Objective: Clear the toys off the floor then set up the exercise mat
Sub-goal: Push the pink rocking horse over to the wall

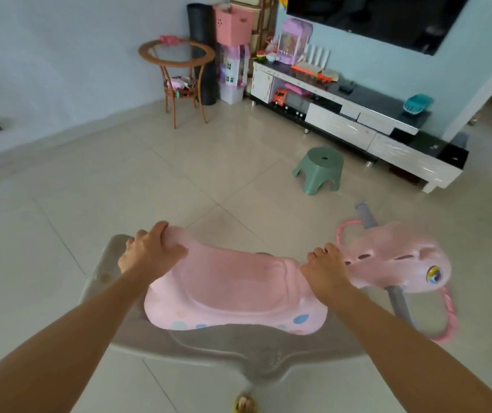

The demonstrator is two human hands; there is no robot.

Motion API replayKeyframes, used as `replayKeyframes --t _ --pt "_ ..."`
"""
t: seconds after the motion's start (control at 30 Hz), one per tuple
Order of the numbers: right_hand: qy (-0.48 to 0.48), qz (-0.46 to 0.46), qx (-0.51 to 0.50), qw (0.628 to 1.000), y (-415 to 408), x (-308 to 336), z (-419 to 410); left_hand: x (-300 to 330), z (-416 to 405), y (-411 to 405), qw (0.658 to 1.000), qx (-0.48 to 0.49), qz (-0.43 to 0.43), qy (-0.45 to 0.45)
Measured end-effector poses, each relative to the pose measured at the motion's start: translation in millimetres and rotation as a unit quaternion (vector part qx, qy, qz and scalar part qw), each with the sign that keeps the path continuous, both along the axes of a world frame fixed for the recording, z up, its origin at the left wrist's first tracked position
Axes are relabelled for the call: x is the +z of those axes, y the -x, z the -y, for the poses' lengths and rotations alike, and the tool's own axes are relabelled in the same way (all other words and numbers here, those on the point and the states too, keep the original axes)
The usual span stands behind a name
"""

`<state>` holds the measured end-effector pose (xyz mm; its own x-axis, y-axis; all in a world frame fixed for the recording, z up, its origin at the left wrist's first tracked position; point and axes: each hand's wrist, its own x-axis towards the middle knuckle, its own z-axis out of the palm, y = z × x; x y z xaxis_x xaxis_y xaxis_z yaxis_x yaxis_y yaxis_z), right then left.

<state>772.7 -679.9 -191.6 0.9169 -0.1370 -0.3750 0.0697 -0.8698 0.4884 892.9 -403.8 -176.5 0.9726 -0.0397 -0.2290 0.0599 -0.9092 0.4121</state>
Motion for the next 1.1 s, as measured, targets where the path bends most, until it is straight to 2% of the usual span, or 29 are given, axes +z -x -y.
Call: replayKeyframes --t 0.23,0.53,0.8,1.1 --pt "-0.006 0.004 0.019 1.000 -131 6 24 -7 13 -116 0.999 0.041 0.000 0.013" --pt "0.020 -0.007 0.016 1.000 -300 18 18 -6 12 -286 0.999 0.031 -0.009 0.042" --pt "0.002 0.005 0.025 1.000 -433 14 37 5 30 -418 0.999 0.042 0.009 0.023" --pt "-0.046 0.014 0.089 0.995 -622 -7 72 -9 54 -557 0.992 0.127 -0.013 0.024"
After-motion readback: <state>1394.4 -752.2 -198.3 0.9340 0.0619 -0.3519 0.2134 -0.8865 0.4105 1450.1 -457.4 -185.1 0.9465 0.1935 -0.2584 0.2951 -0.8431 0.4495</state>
